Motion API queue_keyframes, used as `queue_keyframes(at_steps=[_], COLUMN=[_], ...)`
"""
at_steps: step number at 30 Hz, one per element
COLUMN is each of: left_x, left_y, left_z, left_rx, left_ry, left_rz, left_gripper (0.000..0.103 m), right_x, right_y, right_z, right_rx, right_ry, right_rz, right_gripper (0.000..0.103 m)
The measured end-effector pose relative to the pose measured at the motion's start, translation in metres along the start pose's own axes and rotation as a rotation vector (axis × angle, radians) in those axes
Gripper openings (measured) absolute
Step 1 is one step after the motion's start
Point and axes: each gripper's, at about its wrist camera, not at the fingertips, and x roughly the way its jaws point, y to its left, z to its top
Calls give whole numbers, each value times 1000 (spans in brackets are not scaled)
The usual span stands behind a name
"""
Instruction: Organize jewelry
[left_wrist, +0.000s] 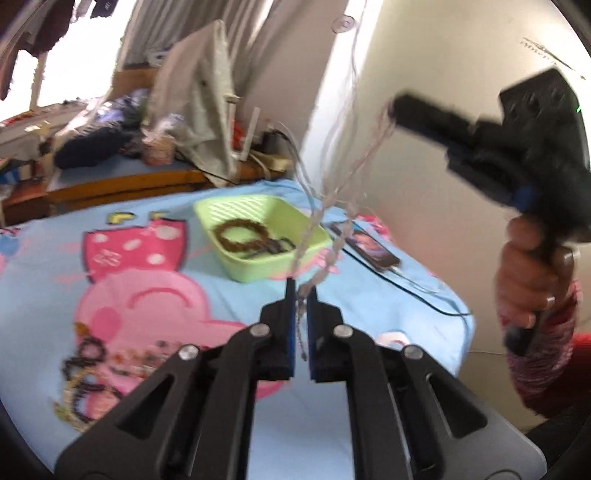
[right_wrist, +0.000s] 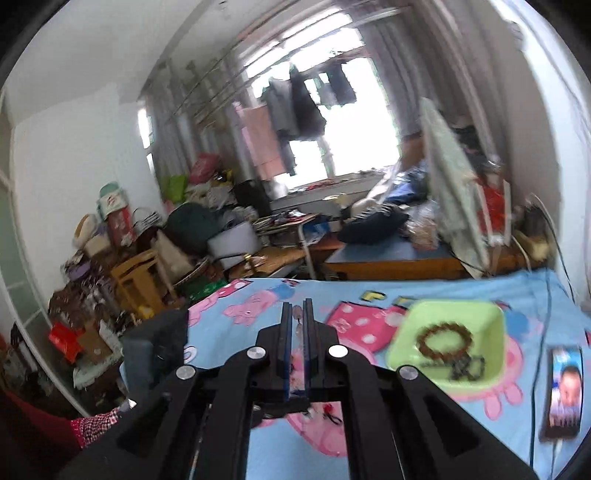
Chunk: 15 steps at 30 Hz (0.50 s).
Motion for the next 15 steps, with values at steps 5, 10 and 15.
queue_keyframes(at_steps=[5,10,15], left_x=[26,35,25], left_y=[2,16,13], left_z=[-29,-57,-67], left_rx=[-18,-40,-23], left_ry=[125,239,220], left_rz=[7,95,105], left_gripper=[5,17,56], right_x=[11,43,39], right_y=[-34,-57,-72], right_z=[-55,-114,-134], right_rx=[96,165,103], right_ry=[115,293,337], right_rz=[-18,-70,-168], right_gripper=[0,0,0])
